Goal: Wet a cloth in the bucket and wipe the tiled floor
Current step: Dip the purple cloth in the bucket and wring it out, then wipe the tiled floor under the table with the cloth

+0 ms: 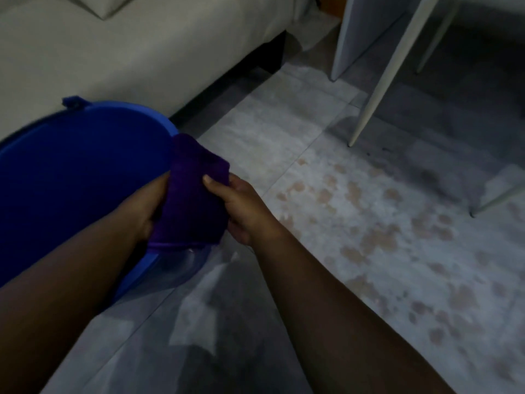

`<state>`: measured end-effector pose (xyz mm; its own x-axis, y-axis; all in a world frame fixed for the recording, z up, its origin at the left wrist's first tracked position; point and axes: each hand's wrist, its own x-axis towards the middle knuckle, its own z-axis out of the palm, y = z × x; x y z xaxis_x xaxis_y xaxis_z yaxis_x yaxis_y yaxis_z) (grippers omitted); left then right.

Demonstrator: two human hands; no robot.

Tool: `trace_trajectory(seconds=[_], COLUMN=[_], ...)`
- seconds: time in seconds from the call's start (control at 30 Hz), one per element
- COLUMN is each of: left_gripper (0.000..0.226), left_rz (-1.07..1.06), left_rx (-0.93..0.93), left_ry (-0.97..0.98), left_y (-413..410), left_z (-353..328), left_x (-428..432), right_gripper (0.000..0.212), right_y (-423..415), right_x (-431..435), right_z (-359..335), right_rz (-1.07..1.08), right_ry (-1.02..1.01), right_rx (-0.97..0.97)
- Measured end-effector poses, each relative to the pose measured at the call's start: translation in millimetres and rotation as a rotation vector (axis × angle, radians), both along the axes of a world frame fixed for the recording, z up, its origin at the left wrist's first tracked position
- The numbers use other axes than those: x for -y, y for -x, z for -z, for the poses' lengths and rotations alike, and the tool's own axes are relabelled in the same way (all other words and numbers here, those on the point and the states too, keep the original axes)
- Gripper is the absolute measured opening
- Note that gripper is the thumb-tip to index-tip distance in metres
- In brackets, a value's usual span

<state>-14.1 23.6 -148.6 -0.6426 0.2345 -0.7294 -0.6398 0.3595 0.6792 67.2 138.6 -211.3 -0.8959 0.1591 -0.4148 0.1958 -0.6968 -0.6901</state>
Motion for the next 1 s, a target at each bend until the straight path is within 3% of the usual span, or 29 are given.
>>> trace_trajectory(seconds=[0.1, 0.2, 0.33, 0.4, 0.47, 0.57, 0.67, 0.77, 0.83, 0.9, 0.93, 1.0], left_gripper=[0.034, 0.030, 0.029, 0.015, 0.018, 0.029, 0.033, 0.040, 0.044, 0.047, 0.048, 0.050], left_rz=[-0.138, -0.175, 0.254, 0.465, 0.656, 0.783, 0.724, 0.700, 0.695, 0.668, 0.662, 0.659], left_rx=[-0.237, -0.453, -0.711, -0.780, -0.863, -0.792, -0.641, -0.622, -0.658, -0.744, -0.788, -0.894], left_ry=[0.047, -0.099, 0.058, 0.128, 0.239, 0.303, 0.405, 0.479, 0.519, 0.553, 0.575, 0.595], left_y=[-11, -24, -43, -53, -63, -72, -84, -103, -115, -122, -125, -127], left_z=[-28, -65, -63, -33, 8, 88, 162, 214, 235, 246, 251, 255], left_x=[-5, -30, -94, -123, -139, -135, -105, -72, -58, -49, -46, -42], right_gripper=[0.024, 0.030, 0.035, 0.037, 0.040, 0.044, 0.044, 0.039, 0.034, 0.038, 0.042, 0.046], right_y=[-12, -29, -64, -85, -108, -138, -159, -175, -187, -197, -200, -198], right_x=[-16, -48, -101, -127, -144, -151, -140, -123, -107, -95, -91, -84], right_z=[-14, -26, -34, -26, -6, 46, 103, 144, 161, 173, 180, 184], right_rz=[0.042, 0.115, 0.226, 0.217, 0.153, 0.091, -0.037, -0.138, -0.183, -0.181, -0.147, 0.006], right_ry=[-0.088, -0.182, -0.434, -0.607, -0.784, -0.863, -0.959, -1.137, -1.354, -1.699, -1.850, -2.084], right_rx=[-0.043, -0.118, -0.102, -0.013, 0.130, 0.298, 0.385, 0.452, 0.513, 0.600, 0.584, 0.343])
